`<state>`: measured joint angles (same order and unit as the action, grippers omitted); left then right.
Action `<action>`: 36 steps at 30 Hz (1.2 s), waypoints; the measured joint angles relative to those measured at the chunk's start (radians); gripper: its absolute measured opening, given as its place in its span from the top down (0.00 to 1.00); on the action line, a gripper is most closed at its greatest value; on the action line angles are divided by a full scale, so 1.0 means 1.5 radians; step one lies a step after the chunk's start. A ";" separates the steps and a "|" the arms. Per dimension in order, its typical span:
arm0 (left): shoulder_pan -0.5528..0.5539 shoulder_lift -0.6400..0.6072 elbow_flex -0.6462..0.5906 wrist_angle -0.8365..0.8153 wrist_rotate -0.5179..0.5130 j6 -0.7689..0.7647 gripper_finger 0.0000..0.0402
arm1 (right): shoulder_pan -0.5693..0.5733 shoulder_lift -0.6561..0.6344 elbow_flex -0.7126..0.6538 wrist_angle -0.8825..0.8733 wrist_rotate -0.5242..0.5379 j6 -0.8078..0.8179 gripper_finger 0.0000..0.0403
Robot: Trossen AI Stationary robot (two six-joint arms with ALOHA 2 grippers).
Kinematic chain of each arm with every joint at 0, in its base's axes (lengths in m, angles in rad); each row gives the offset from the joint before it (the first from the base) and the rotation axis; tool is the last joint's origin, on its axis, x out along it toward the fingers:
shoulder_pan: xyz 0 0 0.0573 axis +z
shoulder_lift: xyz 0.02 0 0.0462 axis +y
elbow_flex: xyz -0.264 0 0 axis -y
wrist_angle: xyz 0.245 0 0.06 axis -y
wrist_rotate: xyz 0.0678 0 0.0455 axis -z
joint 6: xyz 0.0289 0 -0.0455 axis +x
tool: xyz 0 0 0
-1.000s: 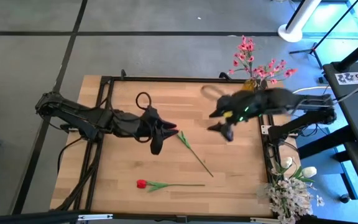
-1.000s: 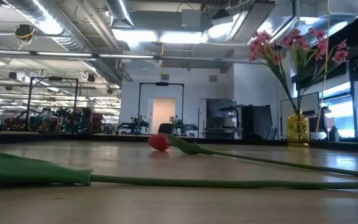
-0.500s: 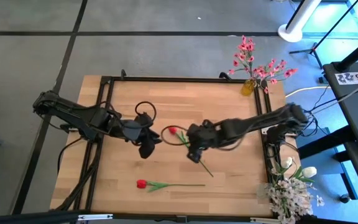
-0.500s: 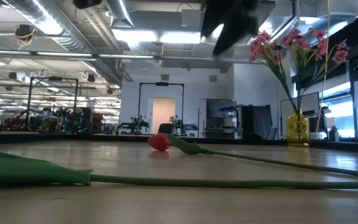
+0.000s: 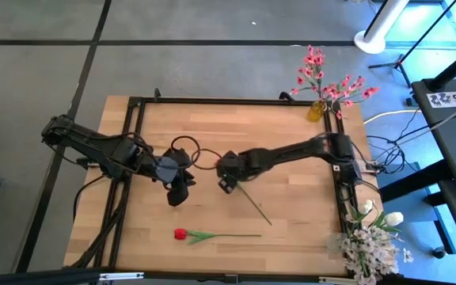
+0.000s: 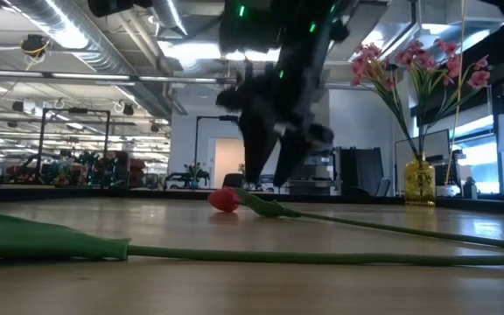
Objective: Sort flowers into vase by color
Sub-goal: Put the top red flower into the yellow vase
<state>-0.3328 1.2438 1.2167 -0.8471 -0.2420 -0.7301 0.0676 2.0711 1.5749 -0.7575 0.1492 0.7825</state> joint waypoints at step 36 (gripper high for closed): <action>-0.022 -0.071 0.016 -0.022 -0.013 0.037 0.79 | -0.037 -0.009 -0.003 0.106 -0.042 -0.022 0.96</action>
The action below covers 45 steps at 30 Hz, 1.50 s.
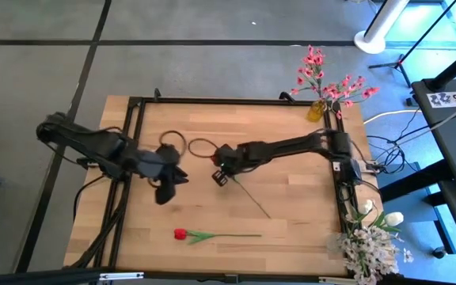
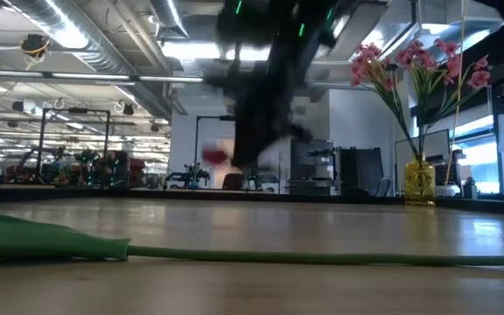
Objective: Sort flowers into vase by color
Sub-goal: Put the top red flower into the yellow vase
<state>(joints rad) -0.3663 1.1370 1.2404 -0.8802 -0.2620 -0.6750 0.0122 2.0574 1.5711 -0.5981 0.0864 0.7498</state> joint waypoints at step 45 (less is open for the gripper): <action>0.098 -0.006 0.001 0.346 -0.166 0.213 0.79 | -0.433 -0.620 0.002 0.284 0.307 -0.732 1.00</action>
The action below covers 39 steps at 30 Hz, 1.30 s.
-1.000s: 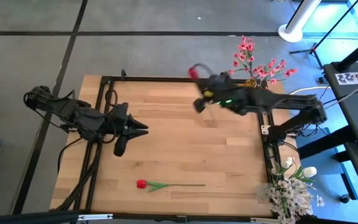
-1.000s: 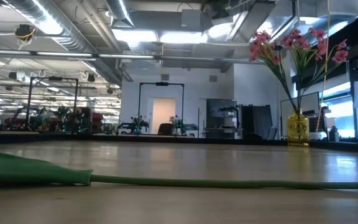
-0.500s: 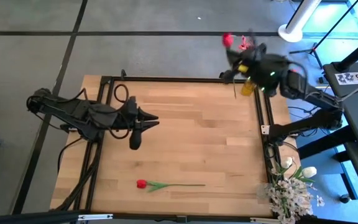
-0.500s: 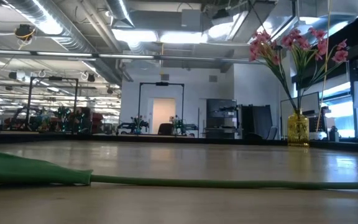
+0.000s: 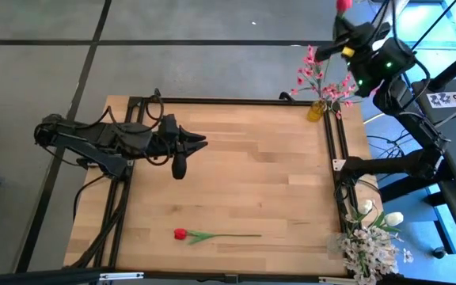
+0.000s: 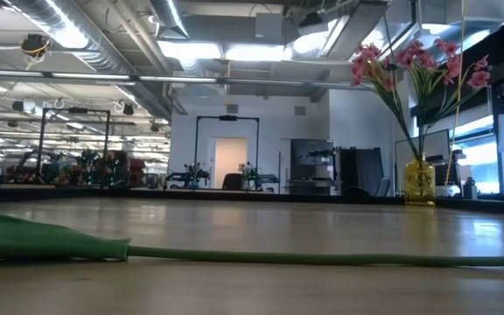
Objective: Sort flowers into vase by color
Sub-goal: Put the top red flower into the yellow vase
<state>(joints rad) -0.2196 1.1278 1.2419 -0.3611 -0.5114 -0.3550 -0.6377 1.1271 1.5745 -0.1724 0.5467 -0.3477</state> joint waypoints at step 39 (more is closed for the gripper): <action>0.034 0.000 0.000 0.009 -0.003 -0.006 0.79 | -0.174 -0.009 -0.311 0.118 0.034 0.106 0.99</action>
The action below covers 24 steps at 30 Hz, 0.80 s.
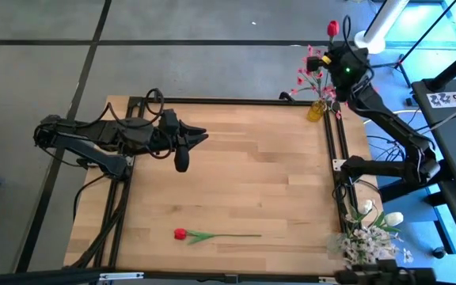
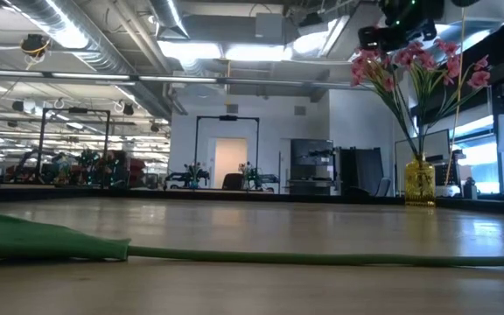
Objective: Sort flowers into vase by color
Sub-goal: Put the top red flower into the yellow vase
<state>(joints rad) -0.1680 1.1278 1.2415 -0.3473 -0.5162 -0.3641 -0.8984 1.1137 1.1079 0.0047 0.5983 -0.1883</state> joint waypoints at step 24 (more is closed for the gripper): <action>0.004 0.000 0.000 0.001 0.000 -0.031 0.79 | -0.030 0.001 -0.097 0.125 -0.003 -0.034 0.99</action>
<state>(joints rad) -0.1619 1.1278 1.2415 -0.3458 -0.5163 -0.4103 -0.9440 1.1148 0.9618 0.1919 0.5939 -0.2394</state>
